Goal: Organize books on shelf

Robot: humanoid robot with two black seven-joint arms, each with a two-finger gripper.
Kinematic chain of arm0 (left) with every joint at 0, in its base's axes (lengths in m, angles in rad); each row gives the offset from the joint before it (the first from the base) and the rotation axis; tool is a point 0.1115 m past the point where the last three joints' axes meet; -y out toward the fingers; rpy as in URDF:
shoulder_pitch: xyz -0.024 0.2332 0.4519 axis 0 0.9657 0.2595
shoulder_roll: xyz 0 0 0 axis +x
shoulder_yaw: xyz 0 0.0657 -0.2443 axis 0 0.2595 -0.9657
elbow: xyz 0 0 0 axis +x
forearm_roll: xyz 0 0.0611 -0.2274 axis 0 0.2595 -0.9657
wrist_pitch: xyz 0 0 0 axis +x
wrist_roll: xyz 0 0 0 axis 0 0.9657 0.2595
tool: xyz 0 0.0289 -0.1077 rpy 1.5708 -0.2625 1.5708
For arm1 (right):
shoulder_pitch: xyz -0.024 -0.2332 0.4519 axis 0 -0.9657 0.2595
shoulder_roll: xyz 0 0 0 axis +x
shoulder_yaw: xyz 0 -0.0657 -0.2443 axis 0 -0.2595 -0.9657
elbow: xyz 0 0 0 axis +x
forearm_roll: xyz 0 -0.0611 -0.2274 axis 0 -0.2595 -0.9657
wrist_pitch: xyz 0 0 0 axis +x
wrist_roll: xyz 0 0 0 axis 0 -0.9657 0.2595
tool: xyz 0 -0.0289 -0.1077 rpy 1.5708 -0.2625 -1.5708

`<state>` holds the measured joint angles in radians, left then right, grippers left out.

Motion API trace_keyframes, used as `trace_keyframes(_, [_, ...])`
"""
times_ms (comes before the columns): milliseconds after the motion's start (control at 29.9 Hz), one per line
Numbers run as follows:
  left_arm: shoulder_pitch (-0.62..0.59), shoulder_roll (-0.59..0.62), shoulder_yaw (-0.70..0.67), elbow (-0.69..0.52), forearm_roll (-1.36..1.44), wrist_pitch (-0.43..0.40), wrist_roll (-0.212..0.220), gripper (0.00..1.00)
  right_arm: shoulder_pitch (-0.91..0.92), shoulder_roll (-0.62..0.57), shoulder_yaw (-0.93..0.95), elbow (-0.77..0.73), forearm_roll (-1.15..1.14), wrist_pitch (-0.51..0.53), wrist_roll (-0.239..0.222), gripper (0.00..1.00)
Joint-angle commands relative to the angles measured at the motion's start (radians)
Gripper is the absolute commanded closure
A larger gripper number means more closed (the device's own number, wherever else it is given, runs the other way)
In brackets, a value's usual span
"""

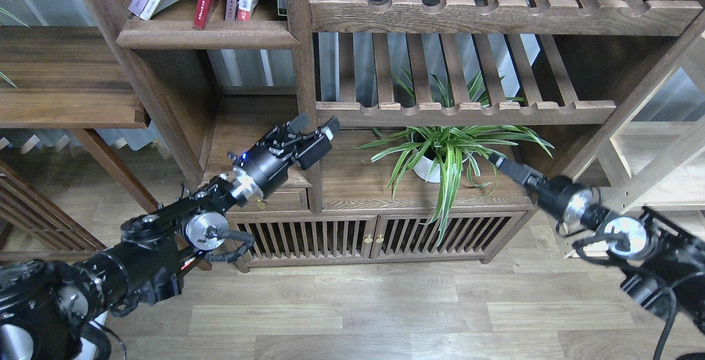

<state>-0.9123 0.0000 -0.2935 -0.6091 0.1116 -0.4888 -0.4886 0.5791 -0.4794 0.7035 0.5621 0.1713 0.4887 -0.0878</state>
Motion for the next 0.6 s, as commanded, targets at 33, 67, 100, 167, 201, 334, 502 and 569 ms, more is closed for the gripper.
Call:
trace_keyframes(33, [-0.06, 0.0, 0.001, -0.037, 0.0, 0.0, 0.0, 0.0, 0.103, -0.011, 0.001, 0.028, -0.006, 0.0, -0.001, 0.0])
trace_keyframes(67, [-0.071, 0.0, 0.001, -0.044, -0.001, 0.0, 0.0, 0.0, 0.119, -0.013, 0.001, 0.028, -0.013, 0.0, -0.001, 0.0])
trace_keyframes(100, [-0.077, 0.0, 0.001, -0.049, 0.0, 0.0, 0.0, 0.0, 0.125, -0.015, 0.001, 0.028, -0.022, 0.0, -0.001, 0.0])
trace_keyframes(167, [-0.088, 0.0, -0.001, -0.063, 0.0, 0.0, 0.0, 0.0, 0.128, -0.018, 0.002, 0.03, -0.044, 0.0, 0.0, 0.0])
trace_keyframes(201, [-0.091, 0.0, -0.001, -0.072, 0.0, 0.0, 0.0, 0.0, 0.128, -0.019, 0.004, 0.036, -0.05, 0.0, 0.0, 0.0])
trace_keyframes(334, [-0.105, 0.0, -0.003, -0.104, 0.002, 0.0, 0.0, 0.0, 0.124, -0.031, 0.005, 0.061, -0.049, 0.0, 0.002, 0.0])
trace_keyframes(502, [-0.112, 0.0, -0.001, -0.106, 0.005, 0.0, 0.0, 0.0, 0.125, -0.033, 0.005, 0.079, -0.05, 0.0, -0.001, 0.0])
trace_keyframes(569, [-0.111, 0.0, 0.001, -0.106, 0.006, 0.0, 0.0, 0.0, 0.125, -0.039, 0.005, 0.084, -0.05, 0.0, -0.001, 0.0])
